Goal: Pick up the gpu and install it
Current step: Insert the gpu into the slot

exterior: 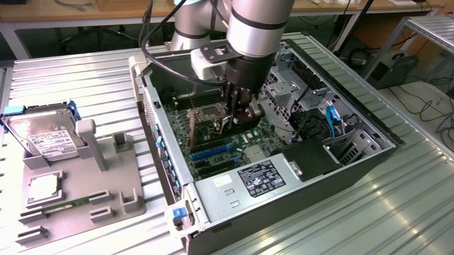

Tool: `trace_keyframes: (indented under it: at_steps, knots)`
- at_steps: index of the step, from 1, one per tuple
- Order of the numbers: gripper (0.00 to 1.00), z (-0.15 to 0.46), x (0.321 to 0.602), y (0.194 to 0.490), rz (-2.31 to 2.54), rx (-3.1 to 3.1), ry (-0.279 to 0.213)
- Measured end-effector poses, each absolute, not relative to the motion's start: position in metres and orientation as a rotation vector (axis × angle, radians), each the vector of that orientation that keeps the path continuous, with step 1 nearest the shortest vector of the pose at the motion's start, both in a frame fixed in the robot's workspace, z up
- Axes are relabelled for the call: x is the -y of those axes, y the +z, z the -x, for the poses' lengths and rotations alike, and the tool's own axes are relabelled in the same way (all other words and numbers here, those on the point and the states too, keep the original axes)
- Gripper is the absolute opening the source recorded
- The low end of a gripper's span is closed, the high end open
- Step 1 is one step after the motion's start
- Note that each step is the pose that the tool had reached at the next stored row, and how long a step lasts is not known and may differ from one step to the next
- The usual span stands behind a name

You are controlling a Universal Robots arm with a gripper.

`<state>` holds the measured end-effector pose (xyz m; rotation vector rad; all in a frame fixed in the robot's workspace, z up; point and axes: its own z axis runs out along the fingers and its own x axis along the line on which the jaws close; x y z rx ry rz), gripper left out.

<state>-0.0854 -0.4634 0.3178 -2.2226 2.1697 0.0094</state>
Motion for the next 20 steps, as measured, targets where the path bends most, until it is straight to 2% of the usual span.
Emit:
trace_keyframes:
  at_steps: [20]
  knots:
    - [0.26,0.0890,0.4634,0.3160,2.223,-2.170,0.009]
